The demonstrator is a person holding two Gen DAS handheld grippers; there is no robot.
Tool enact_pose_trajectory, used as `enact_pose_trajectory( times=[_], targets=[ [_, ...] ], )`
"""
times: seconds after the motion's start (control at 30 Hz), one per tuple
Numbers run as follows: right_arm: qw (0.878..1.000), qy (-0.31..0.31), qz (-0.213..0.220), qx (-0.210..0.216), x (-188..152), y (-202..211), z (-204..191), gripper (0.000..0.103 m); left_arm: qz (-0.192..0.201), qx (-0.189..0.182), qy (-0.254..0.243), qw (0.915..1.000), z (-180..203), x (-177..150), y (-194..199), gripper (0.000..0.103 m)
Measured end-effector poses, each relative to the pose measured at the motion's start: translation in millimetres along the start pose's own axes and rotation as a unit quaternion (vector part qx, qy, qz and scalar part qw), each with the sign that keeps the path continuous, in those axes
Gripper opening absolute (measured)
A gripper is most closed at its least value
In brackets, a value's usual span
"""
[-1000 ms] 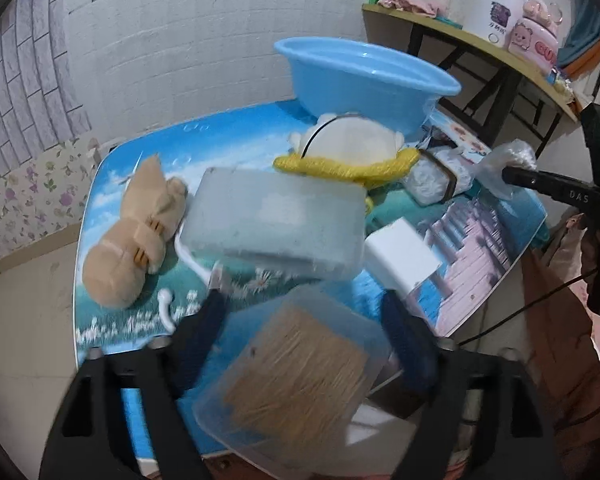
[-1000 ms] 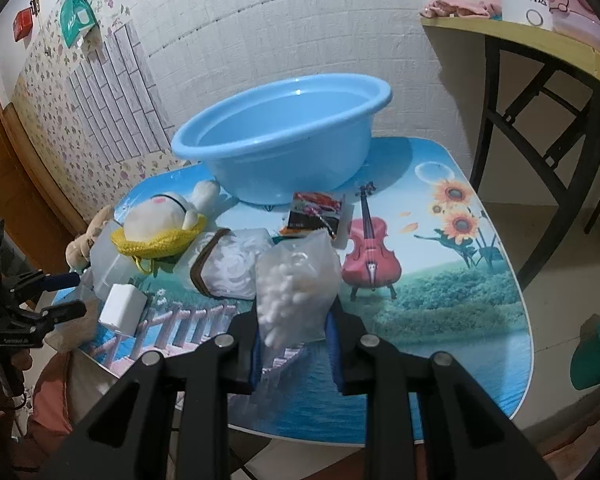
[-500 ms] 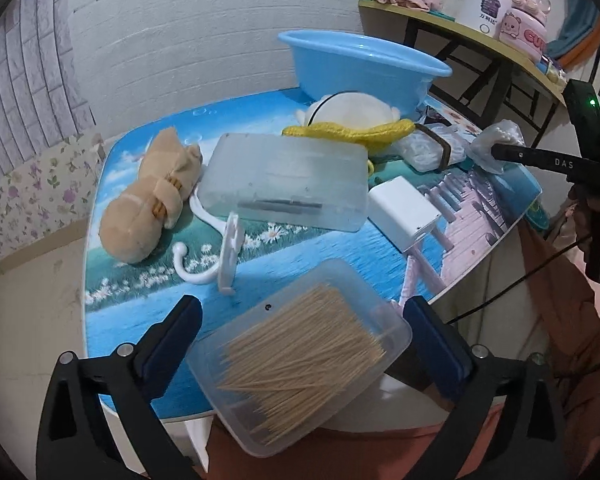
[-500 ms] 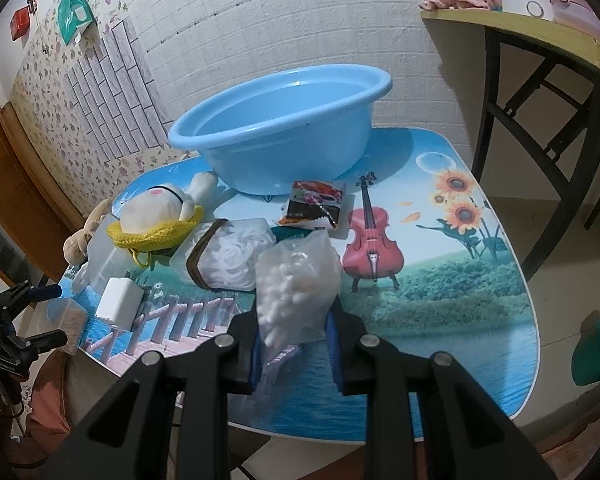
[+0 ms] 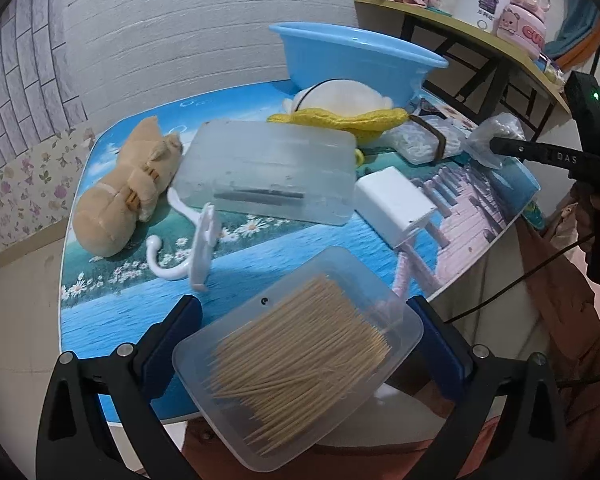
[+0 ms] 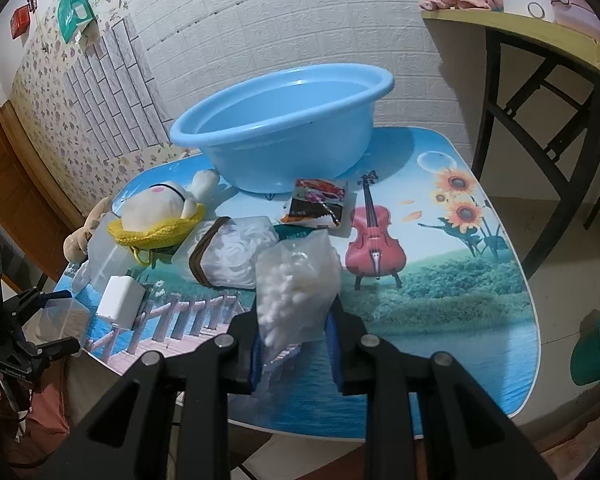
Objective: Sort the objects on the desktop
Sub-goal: 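Carry the cotton ball bag over the blue basin and release it with right gripper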
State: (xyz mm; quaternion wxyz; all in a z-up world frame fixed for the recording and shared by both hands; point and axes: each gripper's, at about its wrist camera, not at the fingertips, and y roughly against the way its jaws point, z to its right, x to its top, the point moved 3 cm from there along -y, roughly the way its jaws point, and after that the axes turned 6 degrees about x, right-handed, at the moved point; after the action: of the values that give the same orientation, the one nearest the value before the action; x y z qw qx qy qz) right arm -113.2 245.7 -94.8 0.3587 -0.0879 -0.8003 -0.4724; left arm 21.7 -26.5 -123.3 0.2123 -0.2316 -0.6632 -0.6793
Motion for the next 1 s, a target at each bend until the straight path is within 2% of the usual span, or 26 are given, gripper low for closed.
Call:
enact_pose_trajectory(
  times=[0.2,0.33,0.6,0.8,1.0],
  targets=[
    [1.000,0.004,0.009,0.001,4,5,-4,0.025,0.031,-0.013,-0.004,0.9994,8,16,22,0.101],
    [1.000,0.012,0.025,0.004,11,14,-9,0.025,0.058,-0.010,0.013,0.9982,4,32,37,0.101],
    [0.995,0.026,0.087,0.032,34,48,-21,0.025,0.094,-0.007,0.023,0.9953,6,64,55,0.101],
    [0.991,0.038,0.122,0.040,54,66,-25,0.025,0.111,-0.012,0.027,0.9934,13,93,60,0.101],
    [0.987,0.050,0.138,0.061,74,63,-30,0.025,0.121,-0.017,0.030,0.9921,18,124,55,0.101]
  ],
)
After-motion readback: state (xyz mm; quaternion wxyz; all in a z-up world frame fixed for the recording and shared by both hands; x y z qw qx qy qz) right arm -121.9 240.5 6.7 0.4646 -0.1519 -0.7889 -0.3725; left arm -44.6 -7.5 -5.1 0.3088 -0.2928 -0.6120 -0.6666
